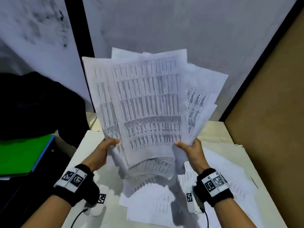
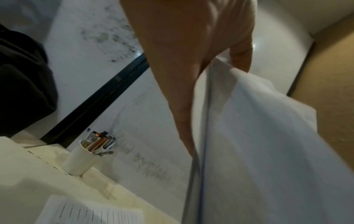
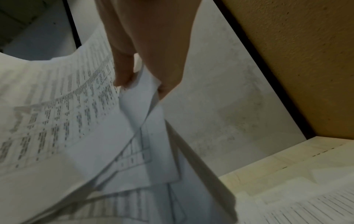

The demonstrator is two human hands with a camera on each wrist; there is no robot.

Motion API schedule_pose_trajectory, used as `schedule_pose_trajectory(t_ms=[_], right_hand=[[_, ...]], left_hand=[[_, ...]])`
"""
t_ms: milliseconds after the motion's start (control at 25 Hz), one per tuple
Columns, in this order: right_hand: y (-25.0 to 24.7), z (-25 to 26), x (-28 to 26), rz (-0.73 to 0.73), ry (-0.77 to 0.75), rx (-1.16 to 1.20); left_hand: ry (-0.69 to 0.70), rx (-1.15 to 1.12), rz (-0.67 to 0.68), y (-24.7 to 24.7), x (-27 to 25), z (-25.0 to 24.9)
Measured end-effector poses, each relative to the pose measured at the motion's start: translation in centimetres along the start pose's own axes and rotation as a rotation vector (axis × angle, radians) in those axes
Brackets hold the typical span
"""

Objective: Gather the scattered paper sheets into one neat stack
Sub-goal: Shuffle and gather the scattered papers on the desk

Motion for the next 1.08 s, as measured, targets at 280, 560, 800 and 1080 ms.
schedule_pose_trajectory(t_ms=[280,560,800,1080], right_hand=[[-0.2,-1.9,0.1,-0.113,-0.014,-0.01],[0.2,-2.3,0.1,0.037,0.011,0.008],[1.6,-0.9,-0.1,0.101,-0.011,-0.059],[2.3,1.9,0.5,-0.016,-0.156,-0.05]], left_hand=[[0.097,0.129,0.039,1.5,-0.6,1.8],[0.358,0.059,0.108,0.0,0.7,2.7],[0.224,0.162,0.15,-0.2,1.0,4.5],[0.267,0.052,-0.026,-0.2,1.7,3.4]])
Point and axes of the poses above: each hand's wrist, its own x-axis towards the middle knuckle, its own y-axis out of the palm, z = x × y, the point moved 5 cm from there along x, towards the middle knuckle, and after that the axes turned 9 degrees about -x, right-handed, at the moved point
